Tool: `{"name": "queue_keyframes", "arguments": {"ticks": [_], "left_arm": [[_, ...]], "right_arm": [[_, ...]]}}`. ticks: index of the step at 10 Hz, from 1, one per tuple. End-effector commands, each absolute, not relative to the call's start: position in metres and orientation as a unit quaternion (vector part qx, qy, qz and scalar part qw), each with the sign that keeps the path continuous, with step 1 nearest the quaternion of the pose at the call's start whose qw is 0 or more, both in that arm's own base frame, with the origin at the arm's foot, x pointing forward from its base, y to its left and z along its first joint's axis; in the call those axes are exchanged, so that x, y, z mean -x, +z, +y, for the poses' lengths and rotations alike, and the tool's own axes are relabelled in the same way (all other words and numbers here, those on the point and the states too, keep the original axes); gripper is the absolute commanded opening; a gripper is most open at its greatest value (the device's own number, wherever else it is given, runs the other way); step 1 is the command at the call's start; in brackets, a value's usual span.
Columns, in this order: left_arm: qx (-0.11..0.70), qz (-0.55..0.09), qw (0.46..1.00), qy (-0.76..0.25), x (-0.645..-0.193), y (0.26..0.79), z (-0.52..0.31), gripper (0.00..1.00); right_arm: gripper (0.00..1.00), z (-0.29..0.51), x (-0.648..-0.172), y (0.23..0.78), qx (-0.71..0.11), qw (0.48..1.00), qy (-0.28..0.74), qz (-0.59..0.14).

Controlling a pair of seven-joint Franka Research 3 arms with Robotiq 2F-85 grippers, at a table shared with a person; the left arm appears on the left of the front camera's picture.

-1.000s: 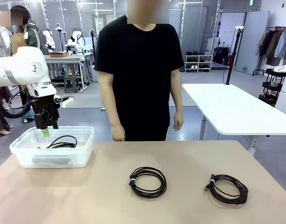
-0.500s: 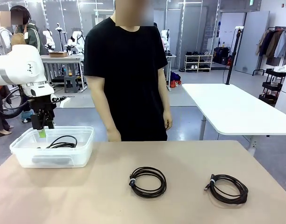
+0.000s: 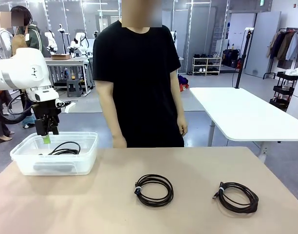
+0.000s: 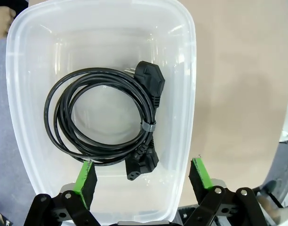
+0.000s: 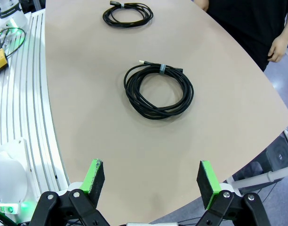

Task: Organize and store the cables.
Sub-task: Place the USB Extension Cable into the Organizing box.

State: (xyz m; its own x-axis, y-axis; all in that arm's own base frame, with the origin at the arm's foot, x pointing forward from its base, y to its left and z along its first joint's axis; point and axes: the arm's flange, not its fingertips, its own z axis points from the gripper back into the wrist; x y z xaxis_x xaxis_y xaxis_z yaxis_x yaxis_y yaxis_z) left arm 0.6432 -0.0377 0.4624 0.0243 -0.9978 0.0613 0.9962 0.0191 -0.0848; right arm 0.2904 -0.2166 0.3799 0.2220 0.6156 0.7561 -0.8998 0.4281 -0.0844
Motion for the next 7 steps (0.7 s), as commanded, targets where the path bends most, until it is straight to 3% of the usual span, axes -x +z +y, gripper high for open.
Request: {"name": "queue_keyframes", "arguments": {"ticks": [1, 7], "left_arm": [[0.053, 0.010, 0.710, -0.702, -0.647, 0.464, -0.035, 1.00], [0.061, 0.008, 0.725, -0.686, -0.643, 0.473, -0.043, 1.00]], "right_arm": [[1.00, -0.217, -0.292, 0.379, -0.193, 0.760, 0.492, -0.379], [1.00, -0.217, -0.292, 0.379, -0.193, 0.760, 0.492, -0.379]]}}
